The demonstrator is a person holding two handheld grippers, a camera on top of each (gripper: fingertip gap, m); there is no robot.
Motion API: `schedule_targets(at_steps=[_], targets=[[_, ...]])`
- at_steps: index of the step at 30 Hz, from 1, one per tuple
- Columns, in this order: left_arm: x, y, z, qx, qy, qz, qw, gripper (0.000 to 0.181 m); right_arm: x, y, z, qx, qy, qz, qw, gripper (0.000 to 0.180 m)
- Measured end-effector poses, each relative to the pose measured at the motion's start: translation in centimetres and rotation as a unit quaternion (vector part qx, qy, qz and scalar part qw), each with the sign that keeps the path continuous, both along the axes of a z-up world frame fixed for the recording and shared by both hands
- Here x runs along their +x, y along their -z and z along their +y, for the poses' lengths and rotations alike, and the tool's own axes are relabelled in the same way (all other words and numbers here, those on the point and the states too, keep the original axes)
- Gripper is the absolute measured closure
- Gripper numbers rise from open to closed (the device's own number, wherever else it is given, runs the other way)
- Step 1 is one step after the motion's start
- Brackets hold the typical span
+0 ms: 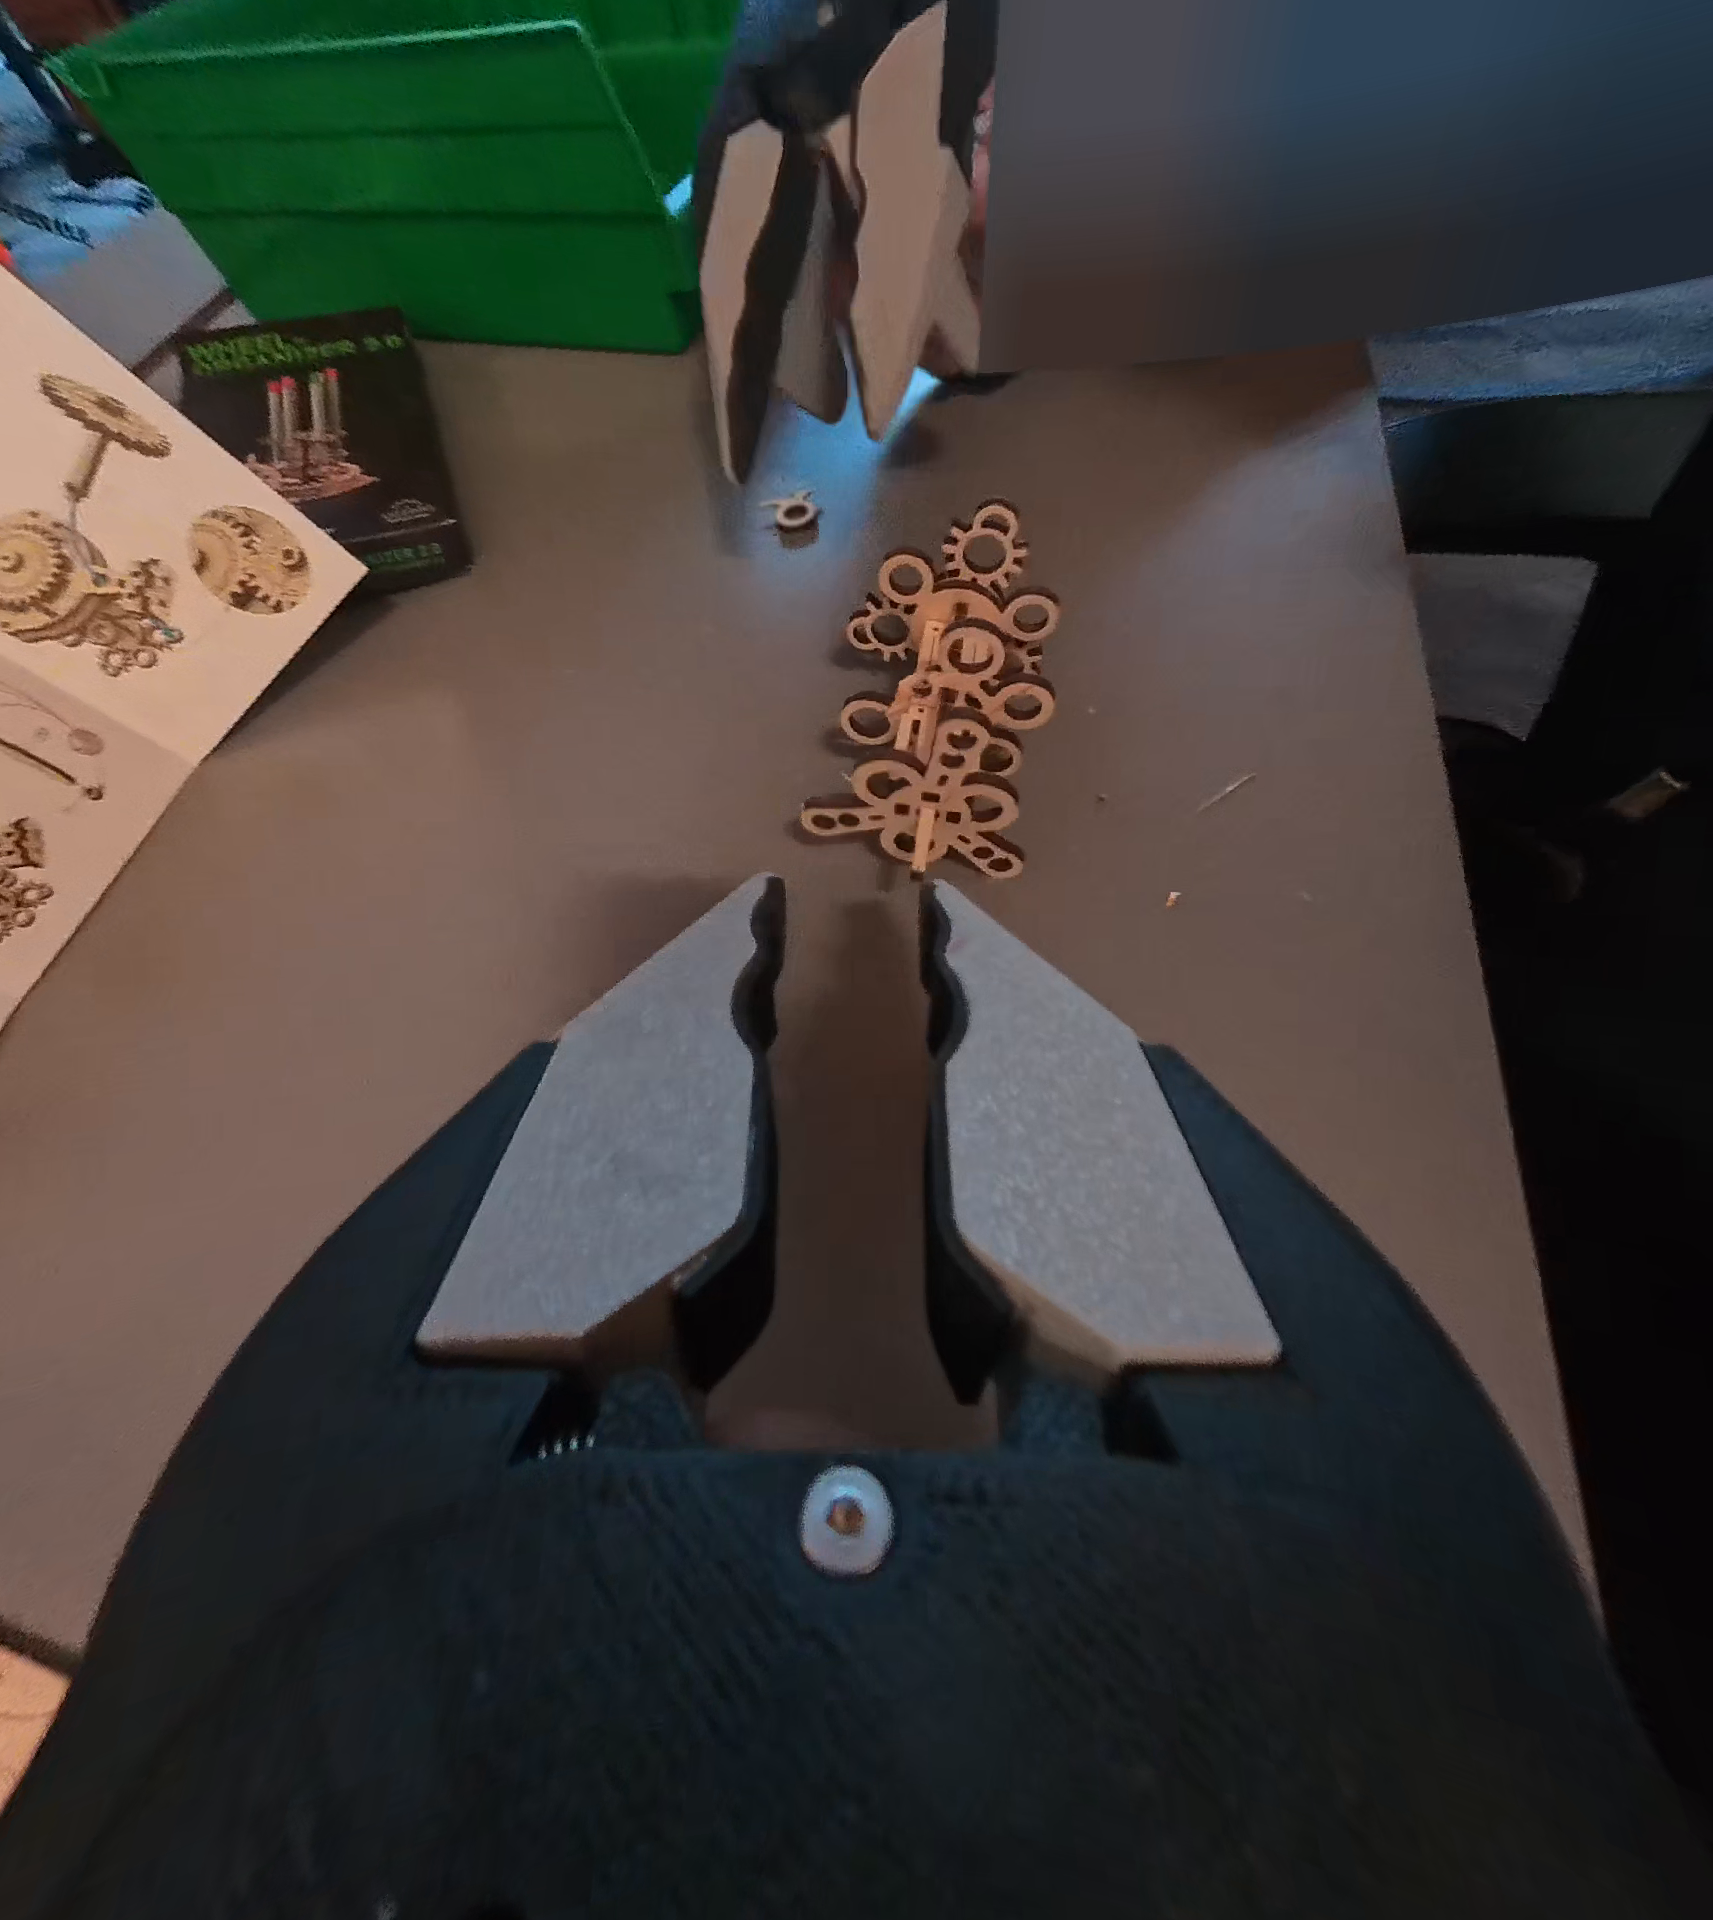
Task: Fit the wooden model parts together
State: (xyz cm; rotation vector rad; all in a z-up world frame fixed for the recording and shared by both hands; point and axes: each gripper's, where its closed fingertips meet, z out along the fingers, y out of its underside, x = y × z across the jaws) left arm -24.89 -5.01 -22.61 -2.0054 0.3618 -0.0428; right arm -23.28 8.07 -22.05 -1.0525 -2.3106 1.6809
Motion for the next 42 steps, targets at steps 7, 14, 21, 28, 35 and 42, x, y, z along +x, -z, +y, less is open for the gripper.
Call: schedule_targets(at_steps=[7, 14, 21, 28, 35, 42], targets=[[1.4, 1.1, -0.4, -0.032, 0.032, 0.011, 0.999, 0.155, -1.0, -0.3, 3.1, -0.016, 0.058, -0.004, 0.998, 0.135], [1.0, 0.7, -0.3, -0.025, 0.024, -0.007, 0.999, 0.156, -0.9, -0.2, 3.5, -0.026, 0.06, -0.016, 0.998, 0.132], [2.0, 2.3, -0.4, -0.08, 0.058, -0.008, 0.995, 0.156, -0.5, 0.0, 2.8, -0.003, 0.035, -0.003, 0.999, 0.131], [2.7, 2.3, -0.7, -0.073, 0.079, 0.016, 0.994, 0.161, -0.6, 0.4, 1.9, 0.031, 0.016, 0.015, 0.999, 0.126], [1.6, 0.7, 0.4, -0.018, 0.032, 0.015, 0.999, 0.172, 2.5, 0.7, -2.0, 0.01, -0.09, -0.023, 0.996, 0.137], [3.3, 0.9, 2.4, -0.041, 0.065, -0.036, 0.996, 0.172, 3.3, 2.7, -3.9, 0.054, -0.112, -0.072, 0.99, 0.14]])
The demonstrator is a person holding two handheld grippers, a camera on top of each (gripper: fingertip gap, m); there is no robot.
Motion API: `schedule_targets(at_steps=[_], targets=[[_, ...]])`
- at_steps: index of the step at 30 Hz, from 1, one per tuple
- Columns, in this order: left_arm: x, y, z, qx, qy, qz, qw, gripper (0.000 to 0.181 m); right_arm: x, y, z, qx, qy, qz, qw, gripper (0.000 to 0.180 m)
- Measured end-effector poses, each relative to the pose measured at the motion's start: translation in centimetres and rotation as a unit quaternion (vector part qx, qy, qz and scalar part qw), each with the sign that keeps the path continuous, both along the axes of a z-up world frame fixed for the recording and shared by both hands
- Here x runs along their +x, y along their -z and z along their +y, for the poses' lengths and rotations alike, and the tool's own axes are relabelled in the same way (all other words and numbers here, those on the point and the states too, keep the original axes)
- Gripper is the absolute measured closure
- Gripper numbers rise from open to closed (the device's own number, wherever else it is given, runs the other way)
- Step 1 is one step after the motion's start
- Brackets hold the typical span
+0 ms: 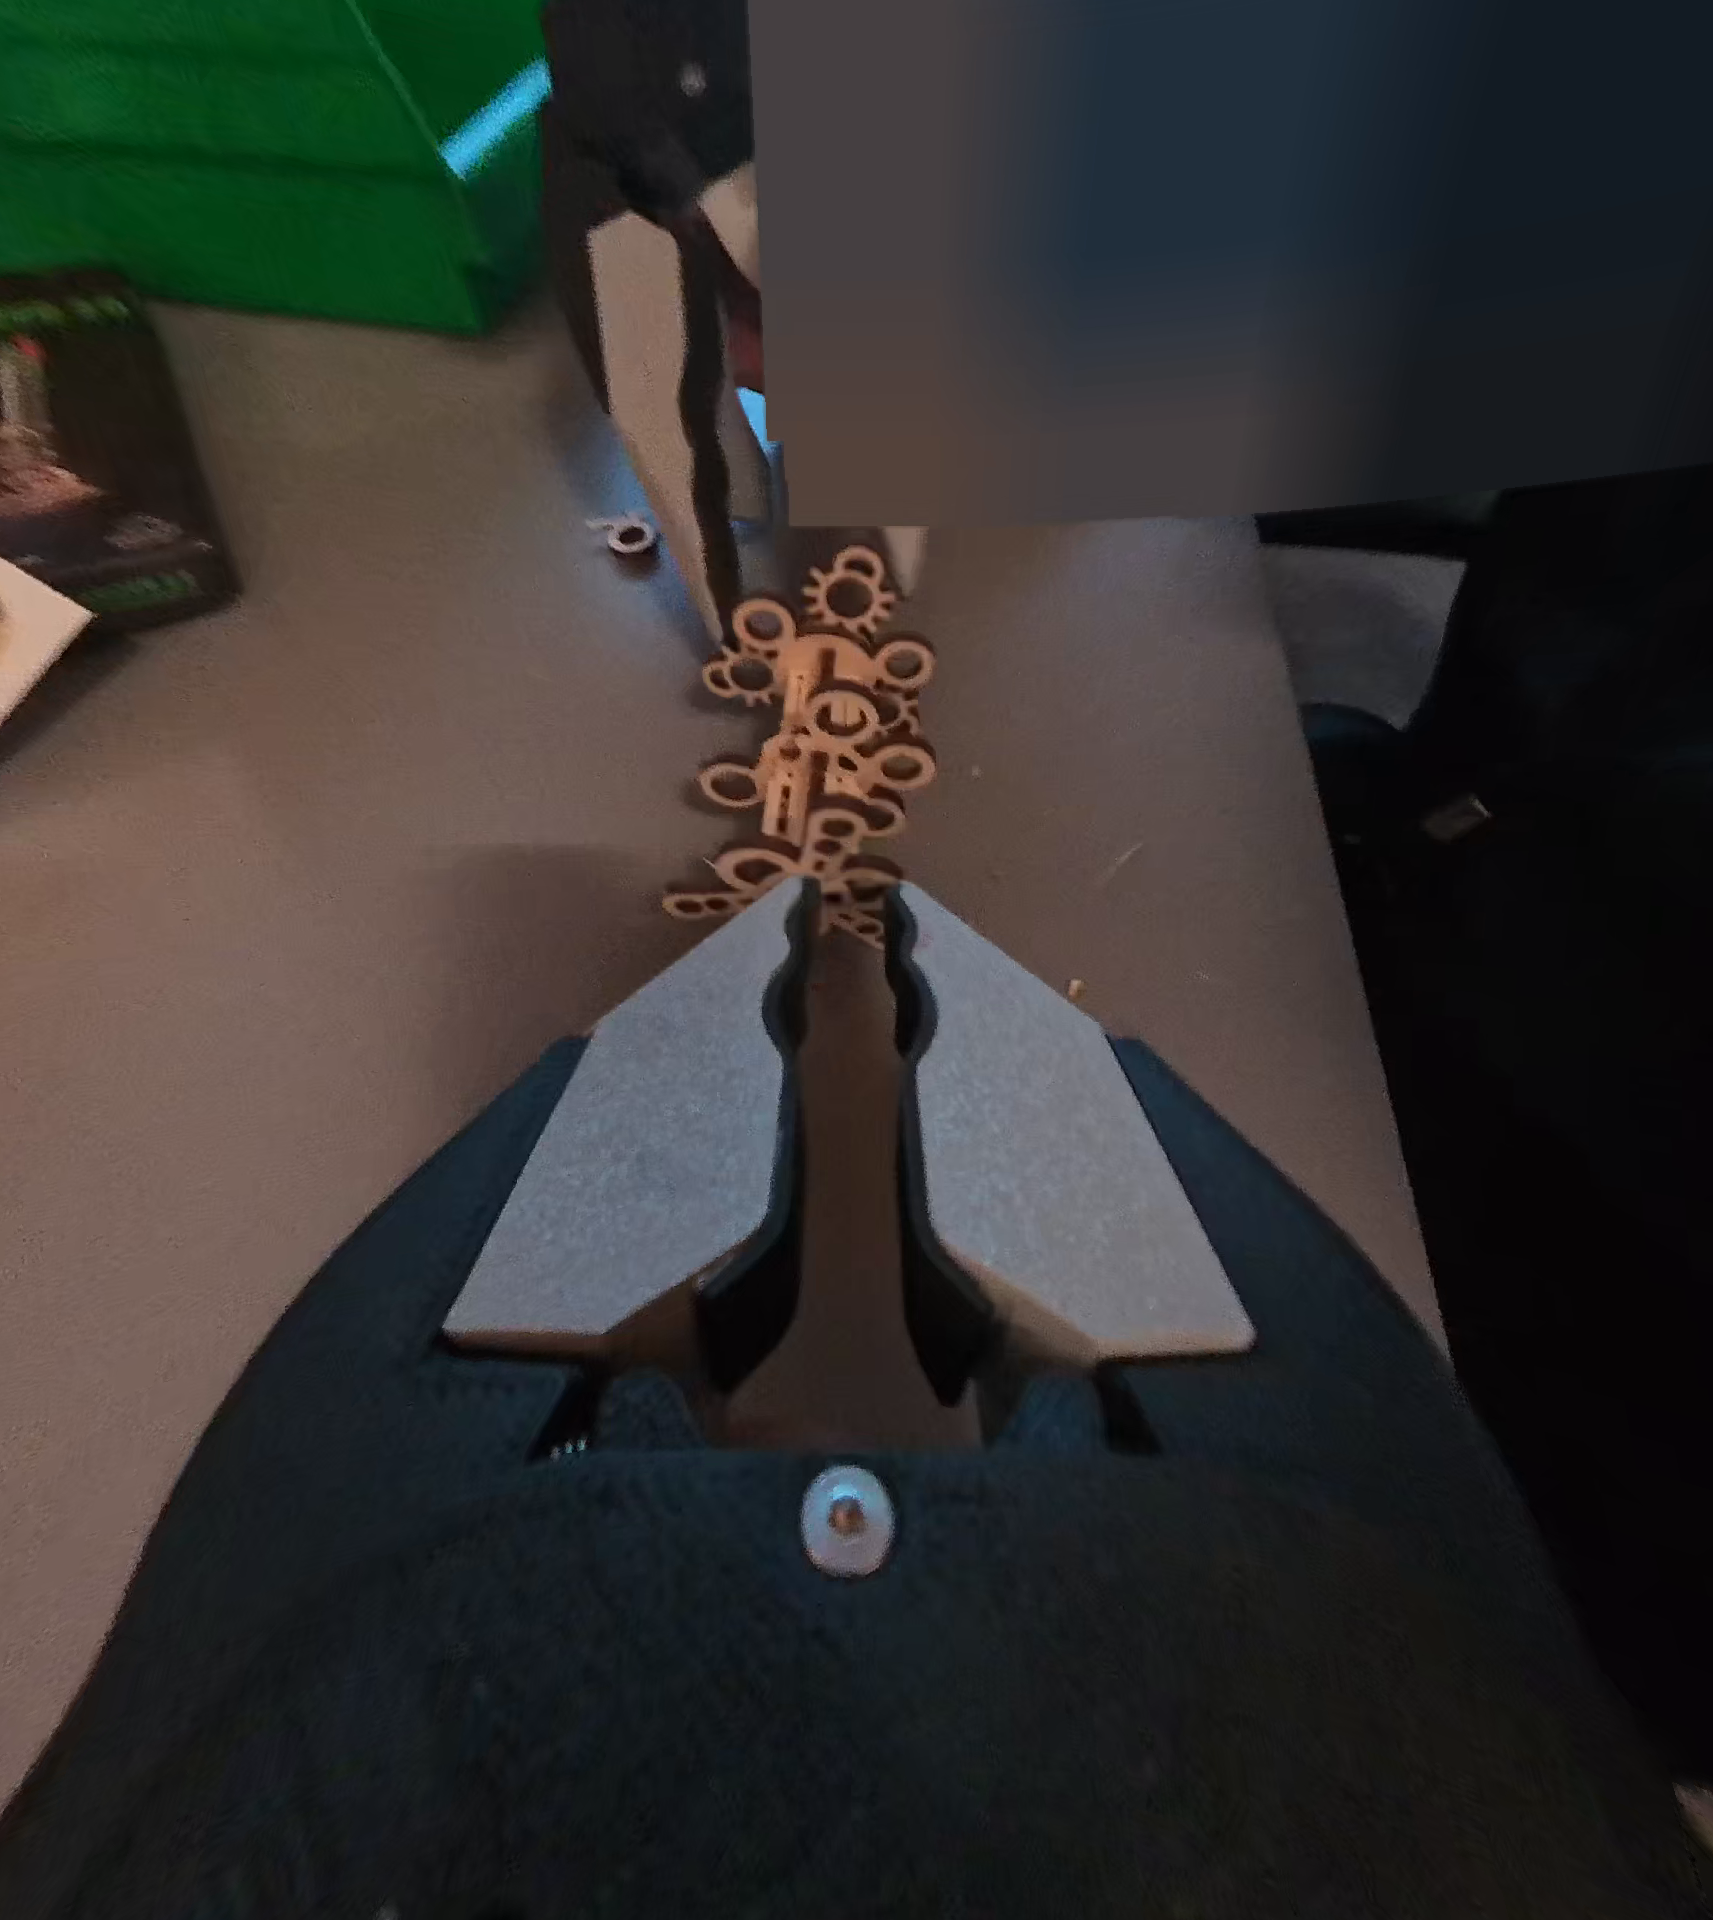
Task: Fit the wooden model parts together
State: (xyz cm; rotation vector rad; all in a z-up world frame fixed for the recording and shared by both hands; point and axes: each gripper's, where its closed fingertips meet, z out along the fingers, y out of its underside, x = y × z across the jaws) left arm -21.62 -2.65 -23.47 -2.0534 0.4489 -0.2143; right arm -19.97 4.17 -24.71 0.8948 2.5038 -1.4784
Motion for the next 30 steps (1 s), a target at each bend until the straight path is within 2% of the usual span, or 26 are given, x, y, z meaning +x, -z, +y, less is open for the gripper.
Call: schedule_targets(at_steps=[5, 11, 16, 19, 30], targets=[[-0.2, 0.5, 0.1, -0.019, 0.004, -0.004, 1.0, 0.168, 0.0, 0.6, -0.6, 0.019, -0.003, -0.006, 1.0, 0.146], [-0.8, 0.7, 0.7, -0.019, 0.007, 0.015, 1.0, 0.177, 0.3, 1.3, -1.0, 0.043, -0.015, -0.011, 0.999, 0.154], [-1.2, 1.0, 0.5, -0.029, 0.023, 0.018, 0.999, 0.178, 0.6, 1.0, -0.5, 0.027, -0.02, -0.019, 0.999, 0.165], [-1.0, 1.1, 0.7, -0.029, 0.033, 0.02, 0.999, 0.177, 0.3, 0.7, -0.5, 0.017, -0.018, -0.017, 1.0, 0.18], [-1.4, 0.8, 1.3, -0.017, 0.036, 0.023, 0.999, 0.178, -0.1, 0.9, 0.0, 0.03, -0.005, -0.005, 1.0, 0.18]])
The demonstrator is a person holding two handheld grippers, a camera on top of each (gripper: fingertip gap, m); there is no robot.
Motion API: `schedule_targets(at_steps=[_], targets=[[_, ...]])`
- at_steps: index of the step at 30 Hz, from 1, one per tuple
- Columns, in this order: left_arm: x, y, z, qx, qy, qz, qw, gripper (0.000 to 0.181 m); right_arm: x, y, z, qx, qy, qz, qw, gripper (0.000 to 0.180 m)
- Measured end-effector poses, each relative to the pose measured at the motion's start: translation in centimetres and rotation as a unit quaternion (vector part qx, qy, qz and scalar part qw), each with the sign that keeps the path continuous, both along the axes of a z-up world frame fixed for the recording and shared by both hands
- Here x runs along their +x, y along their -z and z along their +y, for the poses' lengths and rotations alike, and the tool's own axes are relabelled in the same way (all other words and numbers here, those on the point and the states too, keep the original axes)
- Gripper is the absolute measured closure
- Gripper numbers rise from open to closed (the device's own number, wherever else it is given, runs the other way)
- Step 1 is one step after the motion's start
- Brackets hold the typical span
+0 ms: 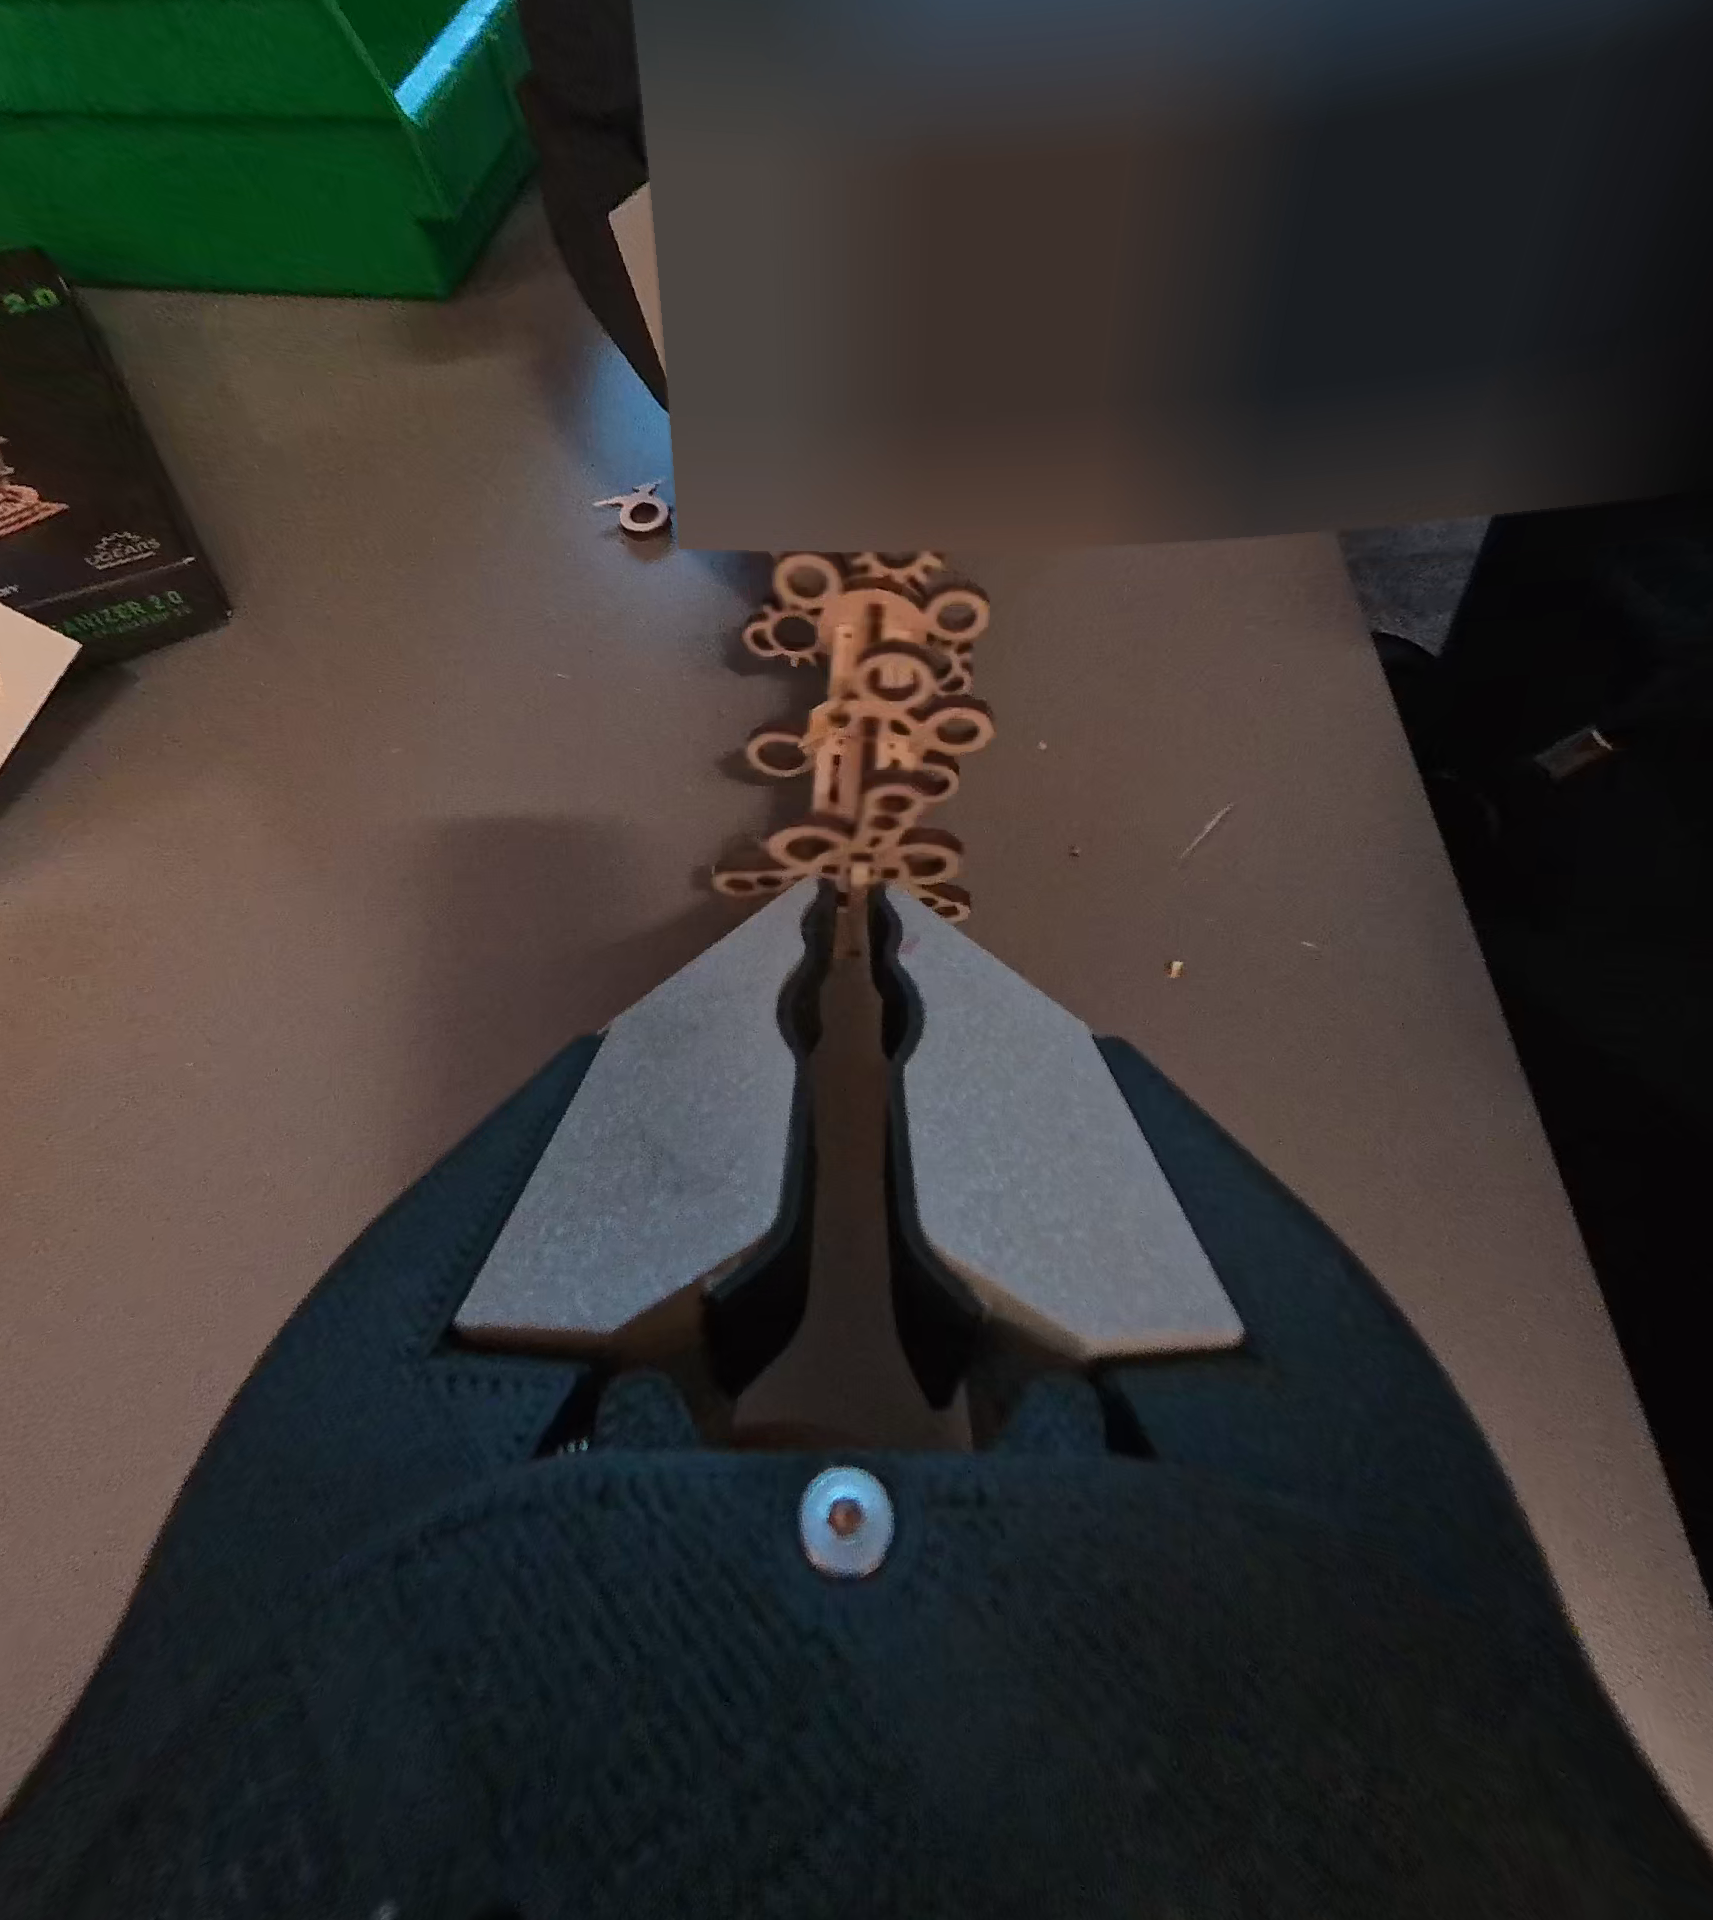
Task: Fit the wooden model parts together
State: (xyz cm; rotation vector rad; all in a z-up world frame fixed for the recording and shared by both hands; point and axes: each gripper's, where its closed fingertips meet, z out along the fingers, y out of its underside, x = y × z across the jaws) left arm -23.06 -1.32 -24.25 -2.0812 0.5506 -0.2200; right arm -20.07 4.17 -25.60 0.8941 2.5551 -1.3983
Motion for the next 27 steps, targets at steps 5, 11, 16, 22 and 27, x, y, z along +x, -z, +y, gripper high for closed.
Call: schedule_targets(at_steps=[5, 11, 16, 22, 27], targets=[[0.19, -0.01, -0.09, 0.0, 0.007, 0.0, 1.0, 0.178, 0.11, -0.02, -0.06, 0.002, -0.003, 0.004, 1.0, 0.18], [0.49, 0.27, -0.14, -0.008, 0.018, 0.004, 1.0, 0.177, 0.32, -0.18, -0.08, 0.002, -0.006, 0.01, 1.0, 0.18], [0.89, 0.4, 0.04, -0.011, 0.032, 0.01, 0.999, 0.179, 0.14, -0.32, -0.08, -0.004, -0.002, 0.006, 1.0, 0.18], [0.85, -0.15, 0.02, 0.001, 0.03, -0.008, 1.0, 0.178, 0.02, -0.14, -0.04, 0.004, 0.001, 0.011, 1.0, 0.18], [0.84, -0.22, 0.02, 0.002, 0.029, -0.011, 1.0, 0.177, 0.02, -0.08, 0.01, 0.003, 0.001, 0.006, 1.0, 0.18]])
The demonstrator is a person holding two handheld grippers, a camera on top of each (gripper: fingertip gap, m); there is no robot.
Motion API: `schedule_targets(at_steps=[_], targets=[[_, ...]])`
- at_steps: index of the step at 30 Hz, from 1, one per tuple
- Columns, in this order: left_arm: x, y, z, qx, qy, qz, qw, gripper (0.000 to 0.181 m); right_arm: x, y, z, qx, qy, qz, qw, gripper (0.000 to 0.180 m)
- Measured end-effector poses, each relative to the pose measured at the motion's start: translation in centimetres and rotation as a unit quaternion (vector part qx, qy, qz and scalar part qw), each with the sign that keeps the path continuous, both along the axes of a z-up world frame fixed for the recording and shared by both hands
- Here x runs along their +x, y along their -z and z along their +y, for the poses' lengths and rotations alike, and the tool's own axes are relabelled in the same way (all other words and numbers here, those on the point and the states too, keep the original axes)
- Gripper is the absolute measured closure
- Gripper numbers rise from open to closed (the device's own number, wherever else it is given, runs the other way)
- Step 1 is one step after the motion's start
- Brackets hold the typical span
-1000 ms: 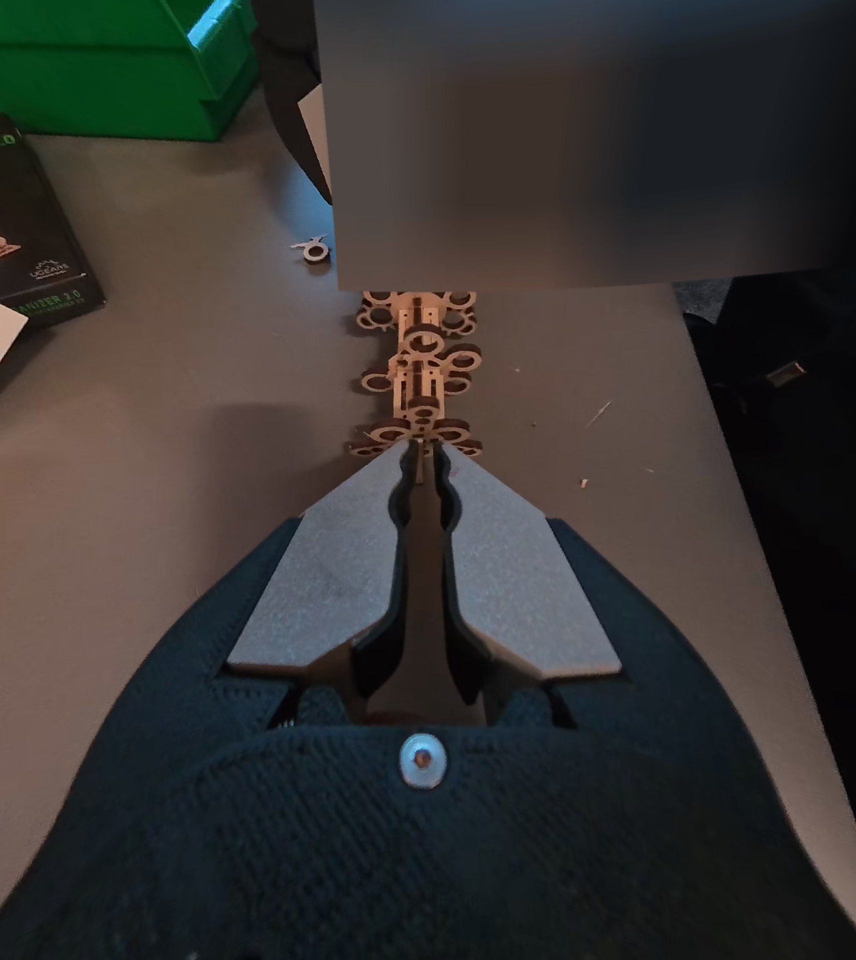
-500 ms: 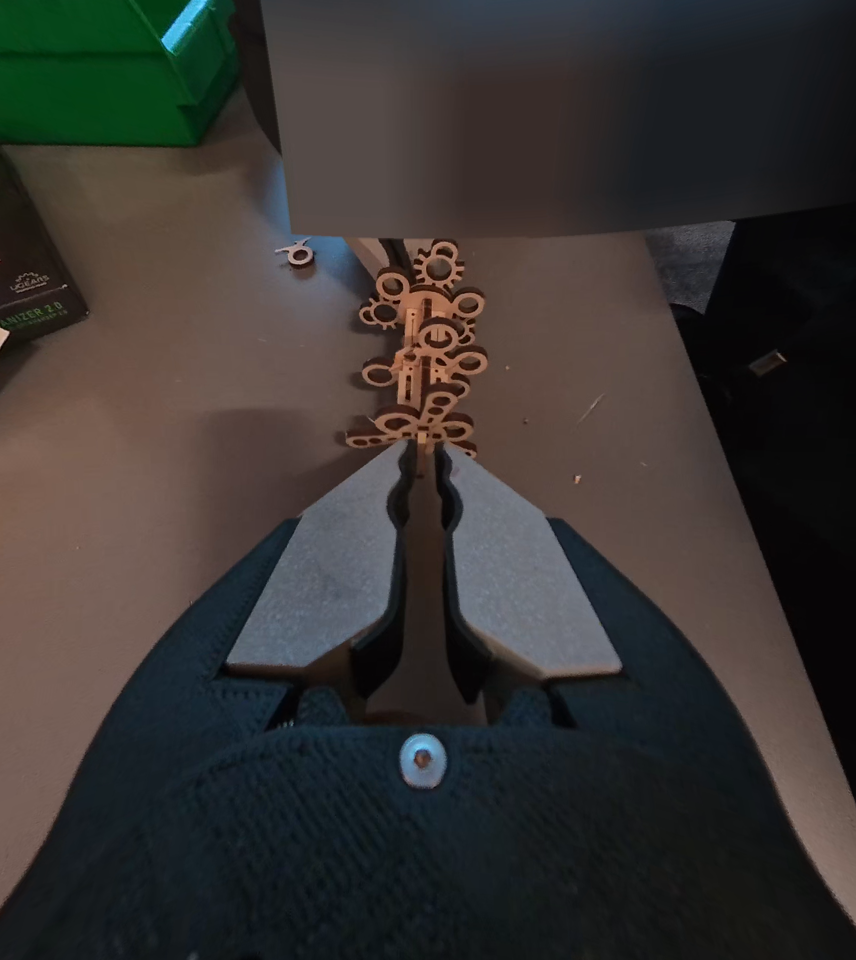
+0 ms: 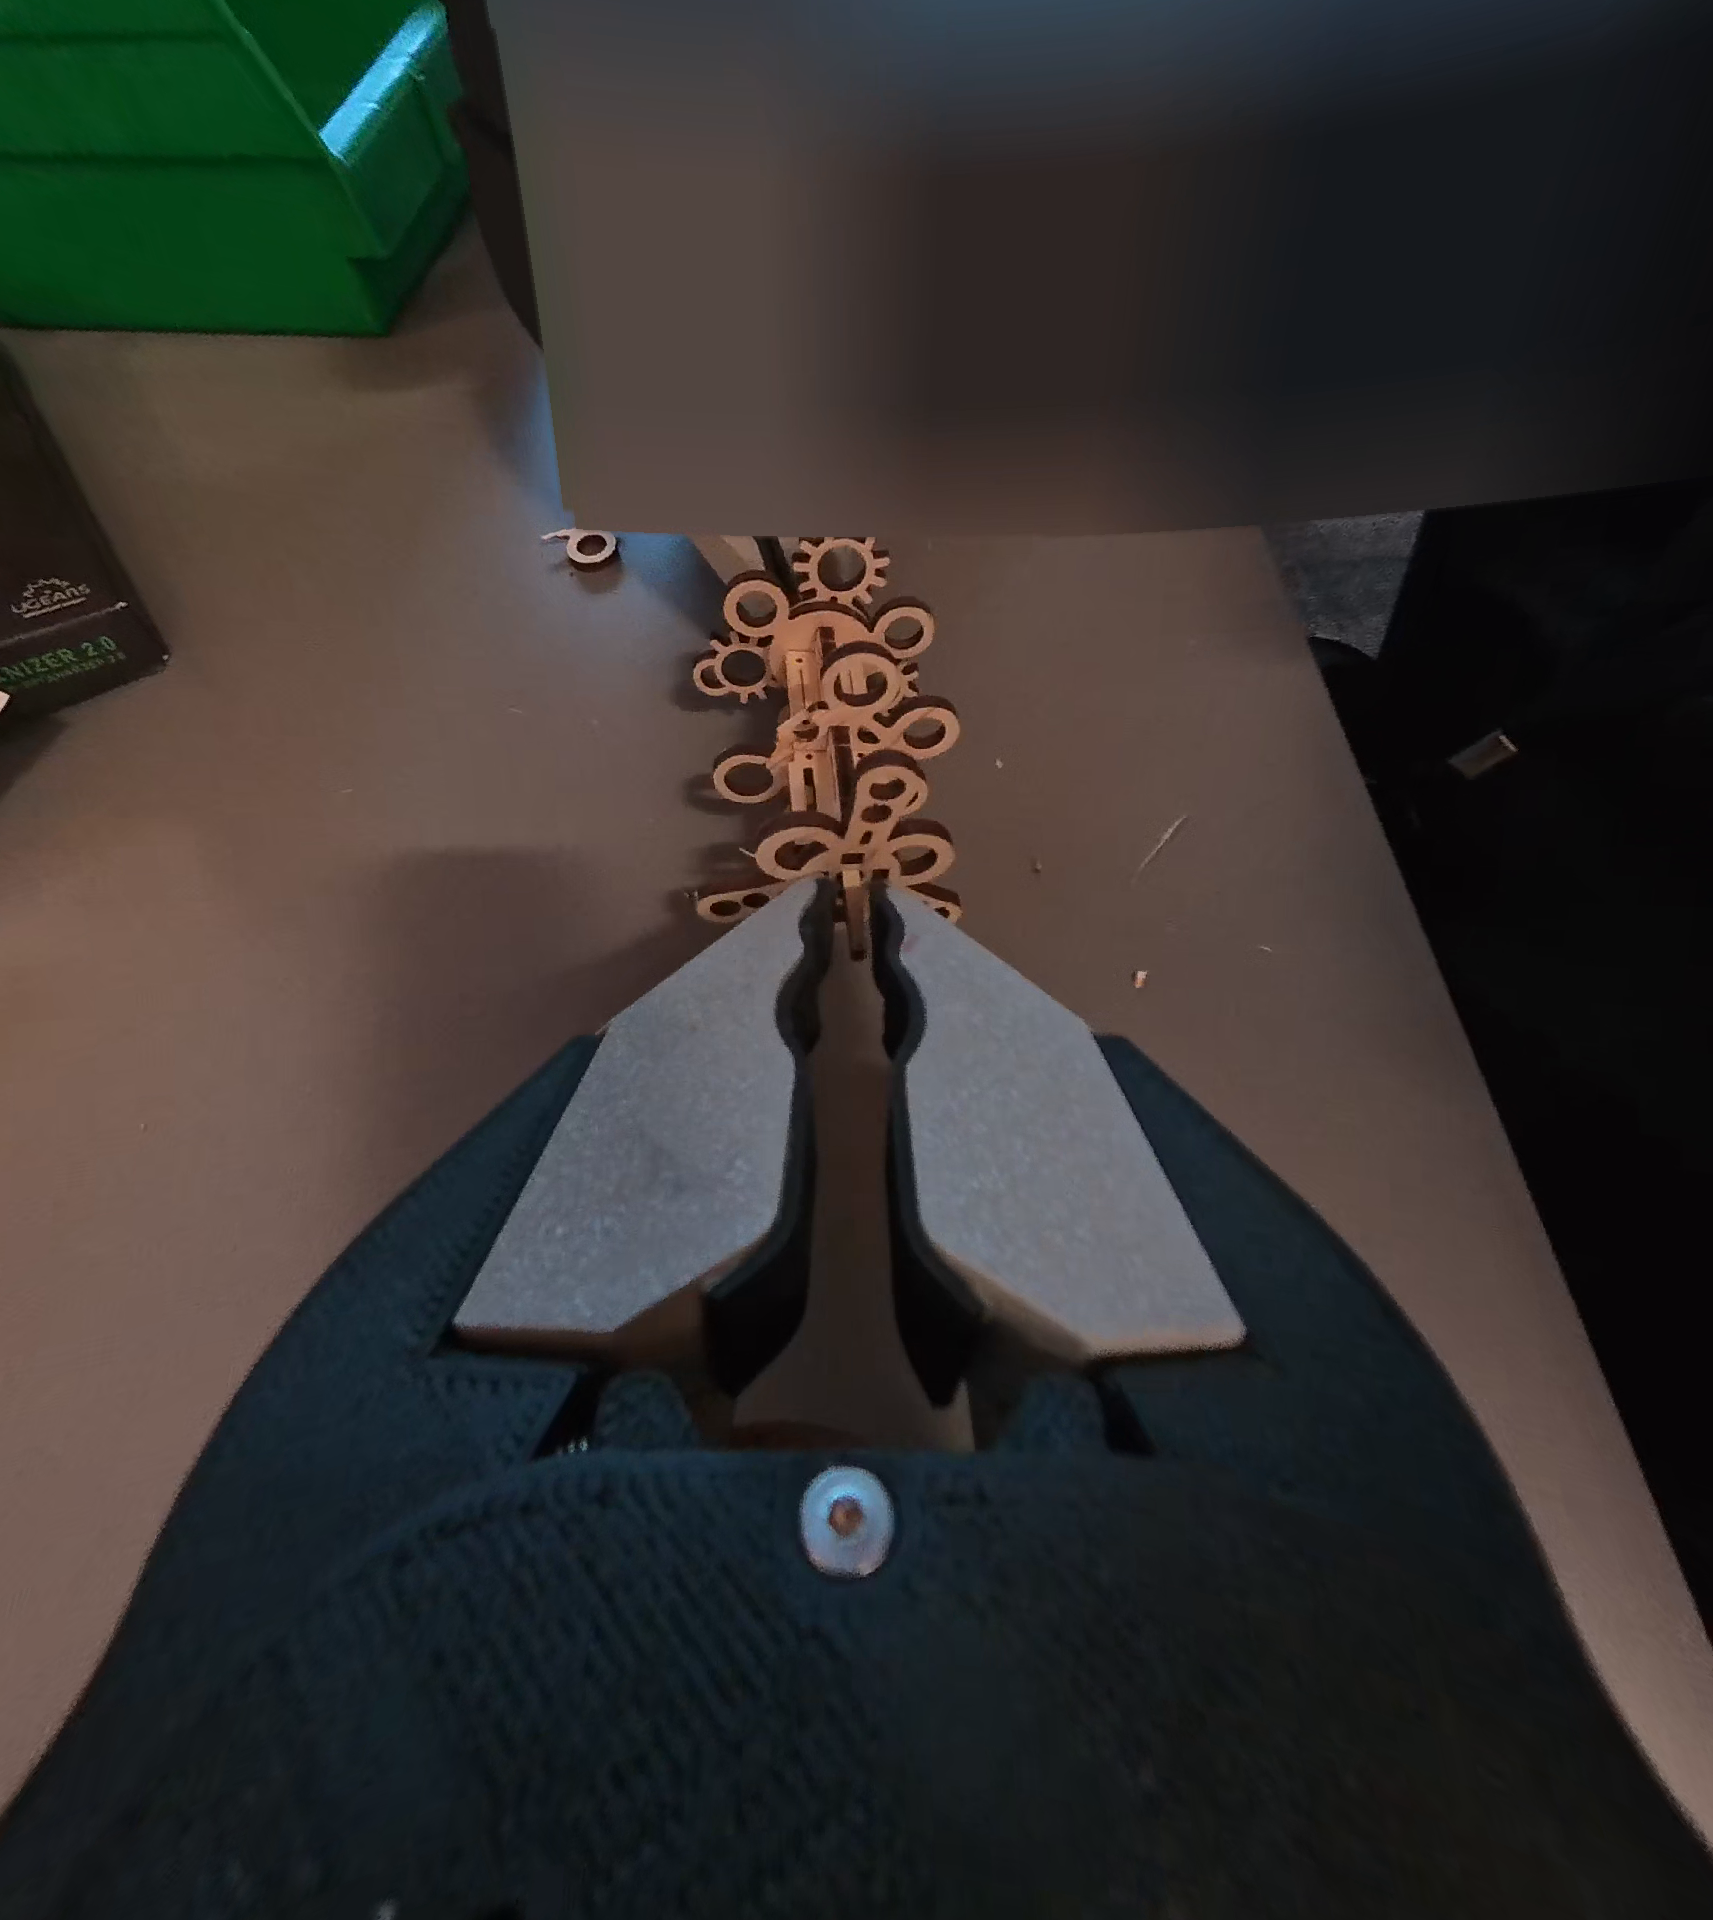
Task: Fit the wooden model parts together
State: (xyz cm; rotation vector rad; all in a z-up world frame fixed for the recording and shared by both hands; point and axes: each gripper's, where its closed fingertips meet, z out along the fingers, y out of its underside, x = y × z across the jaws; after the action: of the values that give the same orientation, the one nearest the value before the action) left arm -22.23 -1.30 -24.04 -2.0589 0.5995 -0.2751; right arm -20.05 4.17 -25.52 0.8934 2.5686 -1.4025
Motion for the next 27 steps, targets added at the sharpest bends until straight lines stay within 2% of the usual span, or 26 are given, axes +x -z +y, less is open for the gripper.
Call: schedule_targets(at_steps=[27], targets=[[-0.74, -0.05, 0.24, 0.004, -0.017, 0.005, 1.0, 0.174, 0.06, 0.24, 0.15, 0.008, 0.001, 0.0, 1.0, 0.18]])
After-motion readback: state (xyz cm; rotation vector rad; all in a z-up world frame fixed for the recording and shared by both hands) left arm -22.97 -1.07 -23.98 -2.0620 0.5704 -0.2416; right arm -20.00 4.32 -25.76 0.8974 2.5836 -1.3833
